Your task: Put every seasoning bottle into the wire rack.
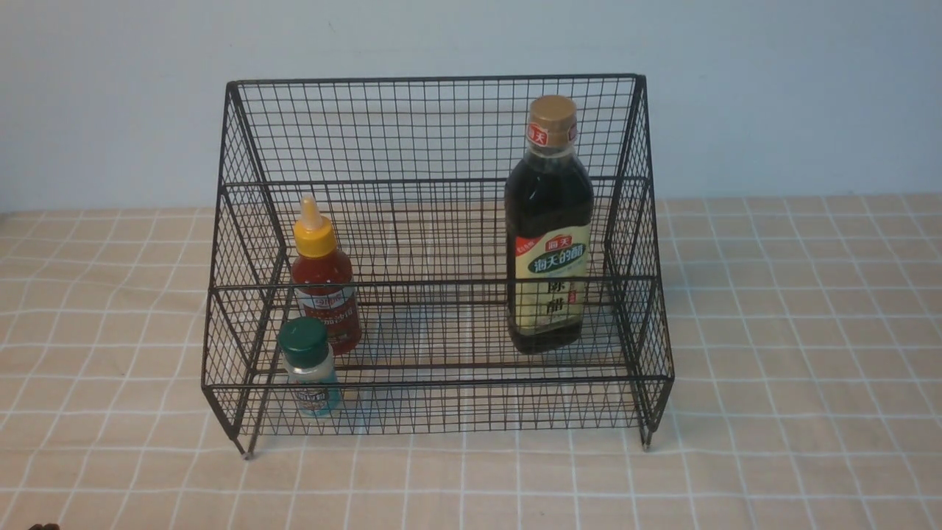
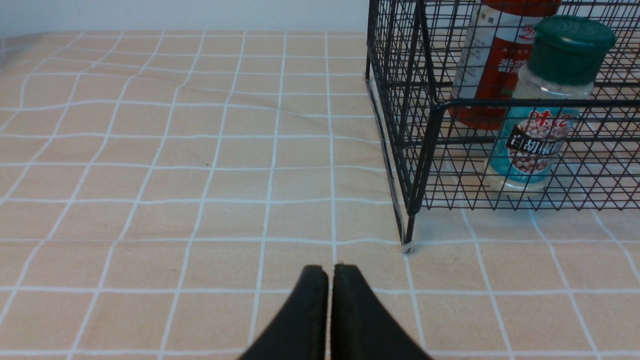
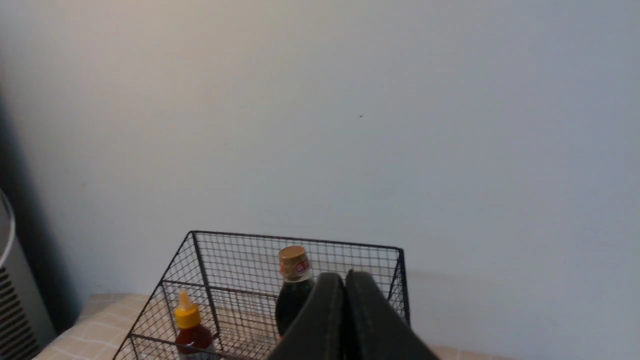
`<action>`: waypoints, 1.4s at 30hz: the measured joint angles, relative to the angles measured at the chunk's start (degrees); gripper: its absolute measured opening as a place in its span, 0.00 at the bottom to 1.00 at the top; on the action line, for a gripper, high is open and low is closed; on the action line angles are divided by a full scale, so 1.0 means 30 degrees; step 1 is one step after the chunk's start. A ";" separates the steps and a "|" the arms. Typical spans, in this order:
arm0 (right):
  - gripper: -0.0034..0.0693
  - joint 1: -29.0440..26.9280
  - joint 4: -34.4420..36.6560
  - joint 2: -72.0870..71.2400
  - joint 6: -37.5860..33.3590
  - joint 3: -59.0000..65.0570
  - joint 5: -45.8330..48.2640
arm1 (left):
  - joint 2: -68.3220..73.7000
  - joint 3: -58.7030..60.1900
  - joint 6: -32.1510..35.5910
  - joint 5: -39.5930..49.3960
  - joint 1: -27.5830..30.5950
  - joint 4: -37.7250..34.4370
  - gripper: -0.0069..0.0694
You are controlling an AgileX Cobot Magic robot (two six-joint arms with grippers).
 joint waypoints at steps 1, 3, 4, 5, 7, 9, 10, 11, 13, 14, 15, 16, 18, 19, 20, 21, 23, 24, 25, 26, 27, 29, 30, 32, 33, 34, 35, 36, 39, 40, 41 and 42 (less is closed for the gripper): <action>0.03 0.0000 0.0189 -0.0207 0.0000 0.0557 -0.0203 | 0.0000 0.0000 0.0000 0.0000 0.0000 0.0000 0.08; 0.03 0.0000 0.0462 -0.0377 0.0000 0.2005 -0.0469 | 0.0000 0.0000 0.0000 0.0000 0.0000 0.0000 0.08; 0.03 0.0000 0.0464 -0.0397 0.0000 0.2098 -0.0487 | 0.0000 0.0000 0.0000 0.0000 0.0000 0.0000 0.08; 0.03 0.0000 0.0503 -0.0397 0.0000 0.2549 -0.0505 | 0.0000 0.0000 0.0000 0.0000 0.0000 0.0000 0.08; 0.03 0.0000 0.0577 -0.0397 0.0005 0.3424 -0.0627 | 0.0000 0.0000 0.0000 0.0000 0.0000 0.0000 0.08; 0.03 0.0000 0.0756 -0.0397 0.0005 0.3985 -0.0950 | 0.0000 0.0000 0.0000 0.0000 0.0000 0.0000 0.08; 0.03 0.0000 0.0880 -0.0397 -0.0057 0.4327 -0.1260 | 0.0000 0.0000 0.0000 0.0000 0.0000 0.0000 0.08; 0.03 0.0000 0.0903 -0.0397 -0.0083 0.4383 -0.1319 | 0.0000 0.0000 0.0000 0.0000 0.0000 0.0000 0.08; 0.03 0.0000 0.0995 -0.0397 -0.0617 0.5077 -0.2312 | 0.0000 0.0000 0.0000 0.0000 0.0000 0.0000 0.08; 0.03 0.0000 0.1007 -0.0397 -0.0905 0.5281 -0.2813 | 0.0000 0.0000 0.0000 0.0000 0.0000 0.0000 0.08; 0.03 0.0000 0.1007 -0.0397 -0.1202 0.5591 -0.3338 | 0.0000 0.0000 0.0000 0.0000 0.0000 0.0000 0.08; 0.03 0.0000 0.1007 -0.0397 -0.1499 0.5793 -0.3810 | 0.0000 0.0000 0.0000 0.0000 0.0000 0.0000 0.08; 0.03 0.0000 0.1007 -0.0397 -0.1842 0.6268 -0.4716 | 0.0000 0.0000 0.0000 0.0000 0.0000 0.0000 0.08; 0.03 0.0000 0.1007 -0.0397 -0.1929 0.6519 -0.5039 | 0.0000 0.0000 0.0000 0.0000 0.0000 0.0000 0.08; 0.03 0.0000 0.0956 -0.0402 -0.1998 0.6803 -0.5519 | 0.0000 0.0000 0.0000 0.0000 0.0000 0.0000 0.08; 0.03 0.0000 0.0908 -0.0419 -0.2015 0.6935 -0.5701 | 0.0000 0.0000 0.0000 0.0000 0.0000 0.0000 0.08; 0.03 -0.0091 0.0520 -0.0697 -0.2039 0.7911 -0.6526 | 0.0000 0.0000 0.0000 0.0000 0.0000 0.0000 0.08; 0.03 -0.0370 0.0390 -0.0864 -0.2078 0.8293 -0.6781 | 0.0000 0.0000 0.0000 0.0000 0.0000 0.0000 0.08; 0.03 -0.0915 0.0291 -0.1098 -0.2079 0.8821 -0.7057 | 0.0000 0.0000 0.0000 0.0000 0.0000 0.0000 0.08; 0.03 -0.1484 0.0250 -0.1291 -0.2079 0.9395 -0.7282 | 0.0000 0.0000 0.0000 0.0000 0.0000 0.0000 0.08; 0.03 -0.2450 0.0207 -0.1616 -0.2079 1.0146 -0.7492 | 0.0000 0.0000 0.0000 0.0000 0.0000 0.0000 0.08; 0.03 -0.3846 0.0202 -0.1936 -0.2079 1.1109 -0.7546 | 0.0000 0.0000 0.0000 0.0000 0.0000 0.0000 0.08; 0.03 -0.4541 0.0162 -0.2114 -0.2099 1.1685 -0.7573 | 0.0000 0.0000 0.0000 0.0000 0.0000 0.0000 0.08; 0.03 -0.6355 0.0131 -0.2654 -0.2494 1.3520 -0.7573 | 0.0000 0.0000 0.0000 0.0000 0.0000 0.0000 0.08; 0.03 -0.7083 0.0131 -0.2929 -0.2645 1.3989 -0.7573 | 0.0000 0.0000 0.0000 0.0000 0.0000 0.0000 0.08; 0.03 -0.7740 0.0131 -0.3219 -0.2800 1.5079 -0.7553 | 0.0000 0.0000 0.0000 0.0000 0.0000 0.0000 0.08; 0.03 -0.8307 0.0131 -0.3437 -0.2860 1.5682 -0.7553 | 0.0000 0.0000 0.0000 0.0000 0.0000 0.0000 0.08; 0.03 -0.8683 0.0131 -0.3527 -0.2881 1.6192 -0.7511 | 0.0000 0.0000 0.0000 0.0000 0.0000 0.0000 0.08; 0.03 -0.9451 0.0279 -0.3605 -0.2836 1.6730 -0.7404 | -0.0009 0.0000 0.0000 0.0000 0.0000 0.0000 0.08; 0.03 -0.9558 0.0304 -0.3627 -0.2836 1.6730 -0.7404 | -0.0009 0.0000 0.0000 0.0000 0.0000 0.0000 0.08; 0.03 -0.9566 0.0304 -0.3627 -0.2863 1.6730 -0.7404 | -0.0009 0.0000 0.0000 0.0000 0.0000 0.0000 0.08; 0.03 -0.9566 0.0321 -0.3627 -0.2879 1.6730 -0.7404 | -0.0009 0.0000 0.0000 0.0000 0.0000 0.0000 0.08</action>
